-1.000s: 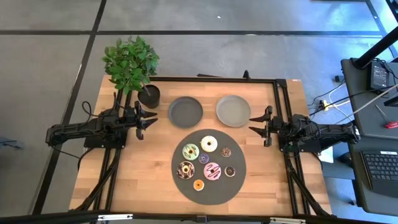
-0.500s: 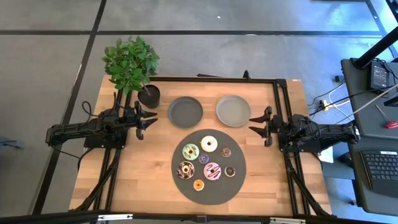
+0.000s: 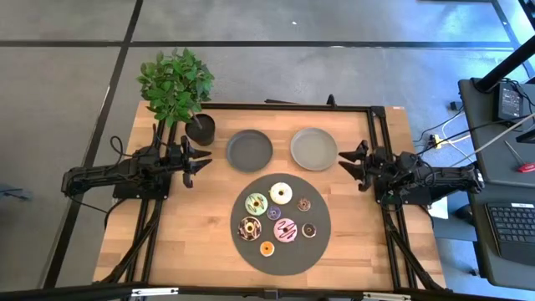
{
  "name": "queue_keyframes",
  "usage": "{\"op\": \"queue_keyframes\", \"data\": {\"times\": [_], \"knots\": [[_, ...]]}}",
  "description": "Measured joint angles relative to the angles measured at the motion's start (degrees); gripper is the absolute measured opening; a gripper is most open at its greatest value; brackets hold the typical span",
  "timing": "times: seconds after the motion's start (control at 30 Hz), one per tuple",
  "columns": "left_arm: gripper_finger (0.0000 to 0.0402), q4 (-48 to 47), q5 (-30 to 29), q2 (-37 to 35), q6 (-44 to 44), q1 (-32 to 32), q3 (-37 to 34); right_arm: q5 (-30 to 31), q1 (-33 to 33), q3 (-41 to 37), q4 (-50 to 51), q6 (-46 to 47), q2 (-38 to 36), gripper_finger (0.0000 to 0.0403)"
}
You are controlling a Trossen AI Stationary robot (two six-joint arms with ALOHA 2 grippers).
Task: Pick & Place donuts
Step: Put the large white donut on the light gray plate
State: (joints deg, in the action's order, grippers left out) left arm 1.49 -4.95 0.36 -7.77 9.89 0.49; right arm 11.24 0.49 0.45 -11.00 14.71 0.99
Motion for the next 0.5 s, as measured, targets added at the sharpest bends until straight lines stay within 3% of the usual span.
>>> {"op": "queue_keyframes", "data": {"times": [0.5], "knots": [[0.0118,1.1,-1.5,0.0,-2.1,0.0,0.0,1.2,0.0,0.0,6.7,-4.8,0.0,0.0201]]}}
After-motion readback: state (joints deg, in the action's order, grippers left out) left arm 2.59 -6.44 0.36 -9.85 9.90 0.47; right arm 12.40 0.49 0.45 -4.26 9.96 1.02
